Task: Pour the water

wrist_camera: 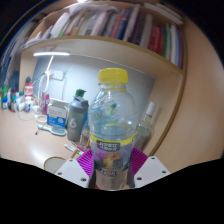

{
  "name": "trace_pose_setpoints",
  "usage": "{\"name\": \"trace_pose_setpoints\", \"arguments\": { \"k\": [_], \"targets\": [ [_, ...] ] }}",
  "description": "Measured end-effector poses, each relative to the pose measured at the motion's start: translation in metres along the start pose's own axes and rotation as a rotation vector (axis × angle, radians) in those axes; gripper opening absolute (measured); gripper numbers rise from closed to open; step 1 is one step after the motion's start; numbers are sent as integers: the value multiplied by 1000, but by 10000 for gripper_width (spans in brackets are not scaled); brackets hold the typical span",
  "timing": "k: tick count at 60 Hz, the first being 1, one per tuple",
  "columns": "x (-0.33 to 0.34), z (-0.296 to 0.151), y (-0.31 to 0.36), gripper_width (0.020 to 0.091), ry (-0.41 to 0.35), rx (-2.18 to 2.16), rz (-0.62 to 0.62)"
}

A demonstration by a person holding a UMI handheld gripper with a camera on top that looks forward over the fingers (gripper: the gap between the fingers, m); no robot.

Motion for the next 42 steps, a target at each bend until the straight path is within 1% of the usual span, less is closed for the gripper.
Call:
{"name": "trace_pose_setpoints", "arguments": {
  "k": [1, 2, 5, 9, 10, 14, 18, 19, 20, 21, 22, 24, 29, 31, 36, 42],
  "targets": [
    [0, 5, -1, 449, 0, -30, 1],
    [-1, 17, 2, 450, -22, -88, 3],
    [-6, 25, -5, 450, -13, -143, -7],
    [-13, 48, -2, 452, 38, -240, -37],
    [-12, 61, 1, 455, 37, -269, -41],
    [-21, 74, -4, 460, 64, -300, -47],
    [-25, 90, -7, 469, 76, -306, -49],
    [-25, 102, -3, 483, 73, -320, -43],
    [-27, 107, -3, 520, 83, -325, -43],
    [-24, 109, -5, 514, 92, -334, -48],
    [-27, 107, -5, 510, 48, -354, -47],
    [-25, 109, -6, 512, 38, -362, -58],
    [-16, 109, -3, 510, -35, -282, -60],
    [-18, 110, -1, 510, -52, -280, -54],
    [-20, 113, -2, 509, -25, -319, -36],
    [-20, 112, -1, 510, -23, -312, -36]
  ]
}}
Point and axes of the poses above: the point between the fingertips, and its own axes, seen from behind it with the camera up: y to the left, z down, x backward, against the way the camera looks, the point moved 8 cm from there along x, backward, against the way the camera looks, and after that the axes turned 7 degrees about z, right-handed, at the moved point
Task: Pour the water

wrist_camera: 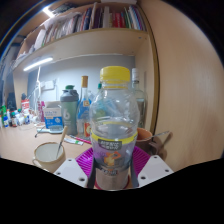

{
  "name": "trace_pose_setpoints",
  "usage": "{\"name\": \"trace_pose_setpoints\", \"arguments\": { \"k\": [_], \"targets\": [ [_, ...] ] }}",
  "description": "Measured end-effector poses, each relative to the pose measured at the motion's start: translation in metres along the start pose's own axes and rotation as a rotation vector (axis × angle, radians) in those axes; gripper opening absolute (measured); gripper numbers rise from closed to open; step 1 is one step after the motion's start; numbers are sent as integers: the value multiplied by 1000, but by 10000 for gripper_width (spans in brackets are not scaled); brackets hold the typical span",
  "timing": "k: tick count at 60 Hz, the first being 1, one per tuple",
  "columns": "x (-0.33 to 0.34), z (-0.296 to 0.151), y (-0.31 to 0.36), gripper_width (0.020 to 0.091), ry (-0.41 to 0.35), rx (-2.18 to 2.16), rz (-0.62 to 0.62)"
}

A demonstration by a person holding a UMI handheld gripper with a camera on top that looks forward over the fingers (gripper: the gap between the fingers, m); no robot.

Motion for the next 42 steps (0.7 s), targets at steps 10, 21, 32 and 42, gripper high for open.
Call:
{"name": "trace_pose_setpoints", "arguments": {
  "k": [10, 21, 32, 42],
  "targets": [
    [1, 0, -2, 607, 94, 25, -15],
    [44, 9, -1, 836, 271, -41, -37],
    [133, 5, -9, 841, 336, -67, 56],
    [240, -19, -2, 839, 356, -65, 123]
  ]
}}
Point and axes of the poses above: the point between the fingertips, and its own axes, seen from behind it with the camera up: y to the left, z down, x backward, against the way the camera looks, the point moved 8 cm from there along x, backward, against the way the camera looks, and after that the axes turned 7 degrees about z, right-handed, at the moved point
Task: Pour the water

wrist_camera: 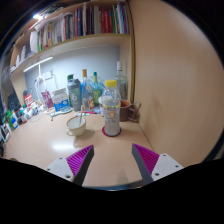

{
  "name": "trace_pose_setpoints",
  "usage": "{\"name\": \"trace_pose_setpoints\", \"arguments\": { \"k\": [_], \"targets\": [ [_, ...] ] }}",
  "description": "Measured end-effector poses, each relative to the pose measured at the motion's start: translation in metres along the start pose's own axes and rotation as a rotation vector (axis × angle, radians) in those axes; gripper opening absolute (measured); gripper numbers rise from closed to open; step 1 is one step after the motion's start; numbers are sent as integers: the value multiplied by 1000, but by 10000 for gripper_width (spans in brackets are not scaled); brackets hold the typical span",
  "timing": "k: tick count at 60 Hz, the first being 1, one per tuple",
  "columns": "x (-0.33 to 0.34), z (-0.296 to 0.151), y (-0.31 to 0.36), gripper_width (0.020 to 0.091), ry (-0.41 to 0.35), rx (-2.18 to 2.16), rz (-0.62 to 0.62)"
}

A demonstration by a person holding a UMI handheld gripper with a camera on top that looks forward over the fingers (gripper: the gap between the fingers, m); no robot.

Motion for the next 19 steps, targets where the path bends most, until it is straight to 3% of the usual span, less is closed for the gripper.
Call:
{"name": "trace_pose_setpoints", "arguments": {
  "k": [19],
  "targets": [
    [179, 20, 19, 842, 35, -109, 53]
  ]
}}
Point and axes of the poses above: the point between the fingertips, and its own axes, seen from behind it with the camera up: y to the left, z down, x backward, against the way the camera looks, the point moved 8 cm from there along x, backward, against the way the camera looks, and after that the axes turned 7 degrees about z, right-handed, at the moved point
